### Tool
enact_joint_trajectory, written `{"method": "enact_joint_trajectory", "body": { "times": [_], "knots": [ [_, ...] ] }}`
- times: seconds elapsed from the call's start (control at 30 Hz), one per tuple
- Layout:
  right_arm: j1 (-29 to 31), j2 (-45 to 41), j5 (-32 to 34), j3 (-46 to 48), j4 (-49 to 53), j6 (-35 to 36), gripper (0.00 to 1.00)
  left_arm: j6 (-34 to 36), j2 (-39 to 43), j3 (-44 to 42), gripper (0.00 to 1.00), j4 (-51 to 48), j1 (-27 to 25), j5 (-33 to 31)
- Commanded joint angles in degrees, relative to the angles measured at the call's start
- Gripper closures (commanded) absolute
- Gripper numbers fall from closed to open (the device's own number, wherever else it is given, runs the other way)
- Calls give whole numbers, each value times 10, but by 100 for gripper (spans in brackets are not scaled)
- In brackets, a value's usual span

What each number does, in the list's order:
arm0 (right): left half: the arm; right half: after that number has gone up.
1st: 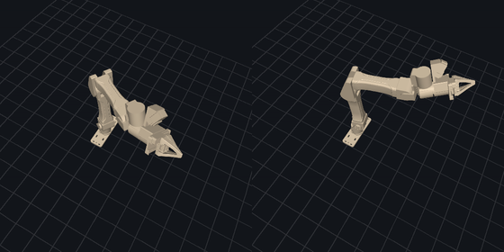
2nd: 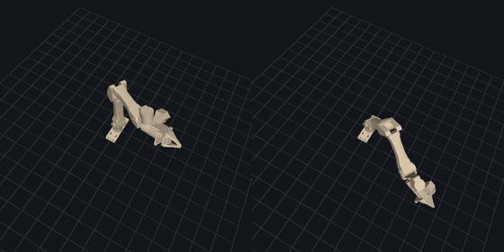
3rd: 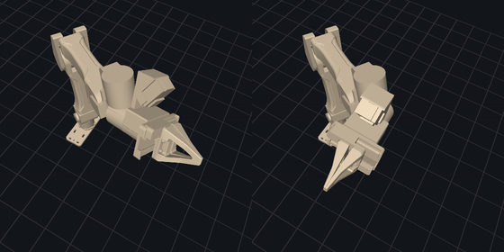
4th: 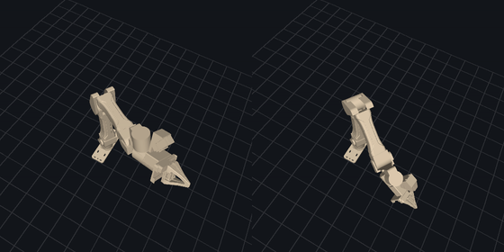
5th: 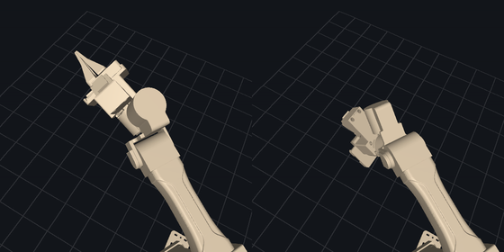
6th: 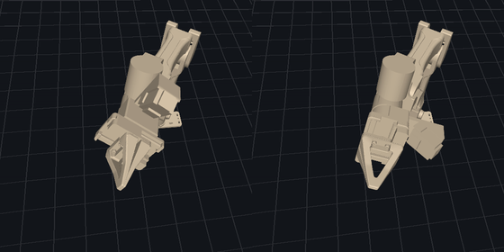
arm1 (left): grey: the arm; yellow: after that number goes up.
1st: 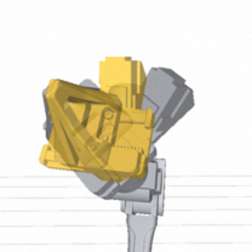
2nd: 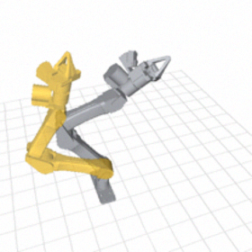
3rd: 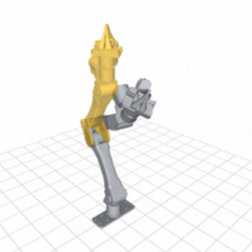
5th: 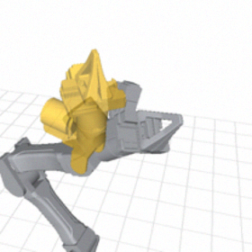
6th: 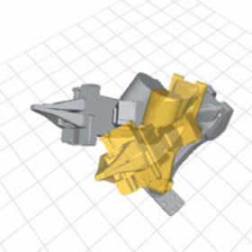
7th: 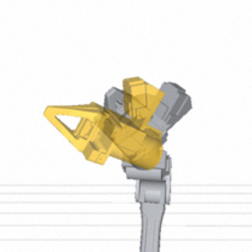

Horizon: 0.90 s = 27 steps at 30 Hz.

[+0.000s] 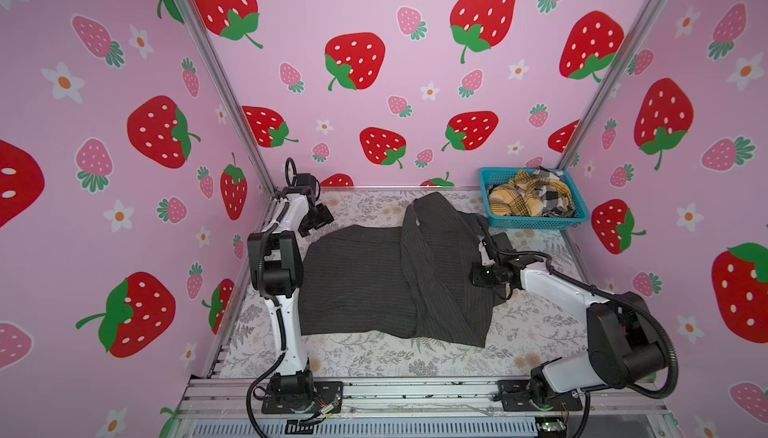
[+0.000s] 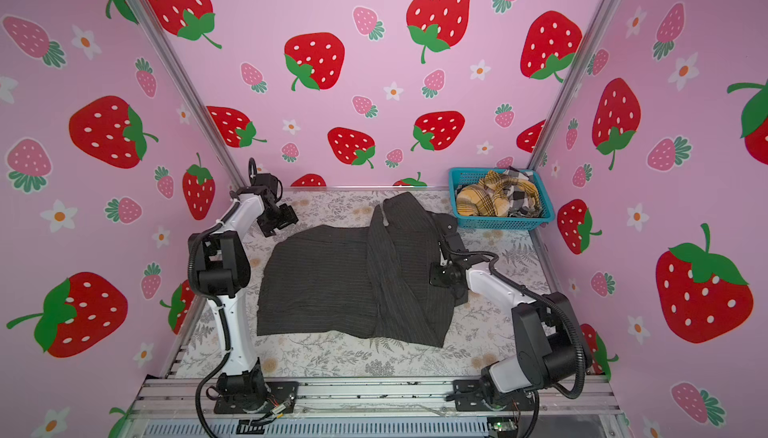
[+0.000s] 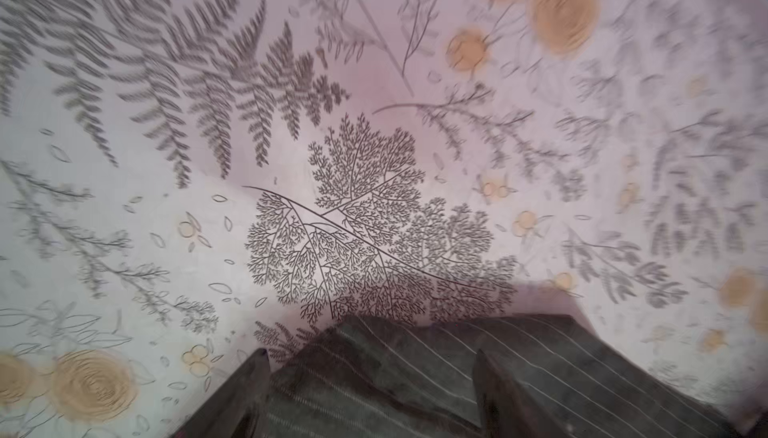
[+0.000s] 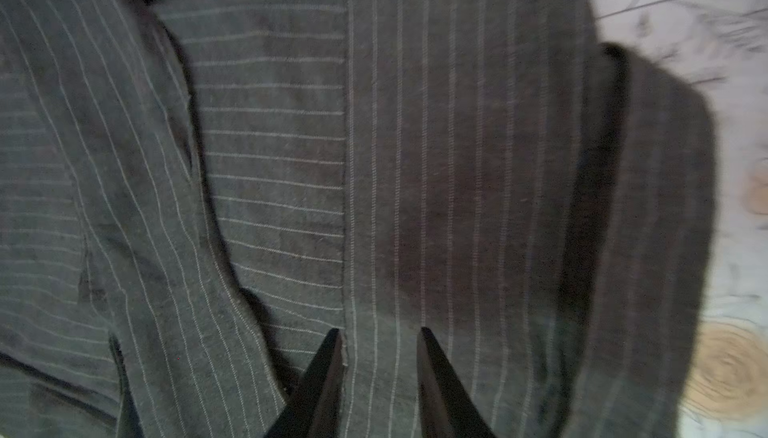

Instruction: Fold and stack the long sleeve shirts

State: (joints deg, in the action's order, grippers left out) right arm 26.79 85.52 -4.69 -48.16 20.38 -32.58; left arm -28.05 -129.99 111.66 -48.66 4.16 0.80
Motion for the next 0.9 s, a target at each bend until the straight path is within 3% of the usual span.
{"method": "enact_joint_trajectory", "body": {
  "times": [0.0,0.1,0.2,0.3,0.4,0.63,0.8,0.87],
  "knots": [
    [7,24,-7,7,-12,-25,69,-1,-22,48,24,-50,5,22],
    [7,42,-13,9,-30,-32,71,-9,-40,44,28,-44,5,46],
    [7,61,-14,11,-34,-39,75,-20,-47,29,41,-30,4,81],
    [7,80,-12,9,-33,-46,79,-37,-28,-9,65,0,1,126],
    [7,91,-12,8,-35,-51,82,-56,21,-68,99,38,-1,140],
    [7,100,-7,8,-37,-50,84,-57,231,-246,100,186,-30,53],
    [6,106,-8,15,-45,-55,86,-8,342,-373,100,265,-139,-43],
    [7,107,-10,18,-51,-57,86,5,354,-407,100,261,-205,-124]
  ]
}}
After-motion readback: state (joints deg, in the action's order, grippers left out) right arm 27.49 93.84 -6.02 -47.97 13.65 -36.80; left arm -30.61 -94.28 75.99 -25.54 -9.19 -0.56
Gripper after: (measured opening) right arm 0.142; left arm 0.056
